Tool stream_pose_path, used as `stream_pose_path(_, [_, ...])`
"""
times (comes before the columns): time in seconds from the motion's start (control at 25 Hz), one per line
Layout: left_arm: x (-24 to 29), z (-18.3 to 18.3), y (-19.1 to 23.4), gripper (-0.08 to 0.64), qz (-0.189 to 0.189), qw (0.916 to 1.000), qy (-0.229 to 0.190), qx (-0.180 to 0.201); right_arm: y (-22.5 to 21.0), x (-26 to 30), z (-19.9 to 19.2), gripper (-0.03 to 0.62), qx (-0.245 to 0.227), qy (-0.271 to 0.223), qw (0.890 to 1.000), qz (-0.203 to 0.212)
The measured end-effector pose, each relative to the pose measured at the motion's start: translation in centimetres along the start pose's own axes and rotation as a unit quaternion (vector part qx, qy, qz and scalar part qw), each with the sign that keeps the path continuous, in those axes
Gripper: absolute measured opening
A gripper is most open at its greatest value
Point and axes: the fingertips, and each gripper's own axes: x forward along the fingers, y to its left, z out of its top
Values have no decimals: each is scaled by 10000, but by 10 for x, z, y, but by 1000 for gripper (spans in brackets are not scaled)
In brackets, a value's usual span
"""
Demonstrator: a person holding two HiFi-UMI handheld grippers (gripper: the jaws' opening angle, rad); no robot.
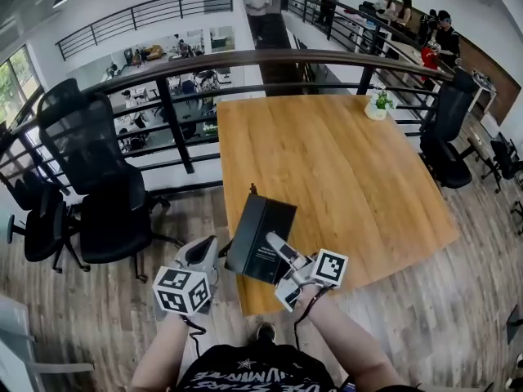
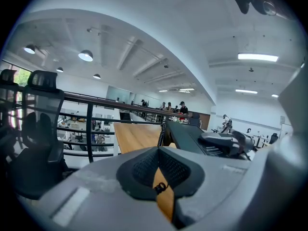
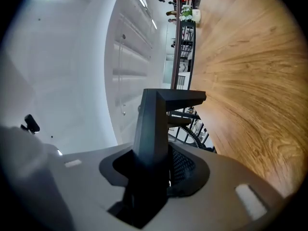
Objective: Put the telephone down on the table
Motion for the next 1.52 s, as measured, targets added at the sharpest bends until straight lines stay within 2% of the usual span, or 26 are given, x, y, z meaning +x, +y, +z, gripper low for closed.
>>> stream_pose_path(0.2, [9, 10, 20, 2, 304, 9995, -63, -95, -8, 24, 16, 163, 51, 298, 9995, -67])
stream_pose_path(0.4, [24, 15, 42, 2, 439, 9987, -63, -249, -22, 49, 32, 162, 271, 338, 9990, -108])
stream_pose_path(0.72, [87, 31, 88, 2, 247, 9986, 60, -454, -46, 102, 66, 162, 269, 328, 9990, -158])
stream_pose_path(1.16, [182, 52, 162, 2, -31, 9991, 182, -388, -87, 175, 137, 161, -98, 386, 9990, -223])
stream_pose_path(1.32, [221, 68, 176, 2, -127, 9994, 171, -280, -103, 205, 165, 162, -207, 479, 9982, -297])
stream_pose_path(1.52, [258, 66, 186, 2, -144, 9995, 126, -270, -125, 229, 187, 162, -287, 576, 9977, -205])
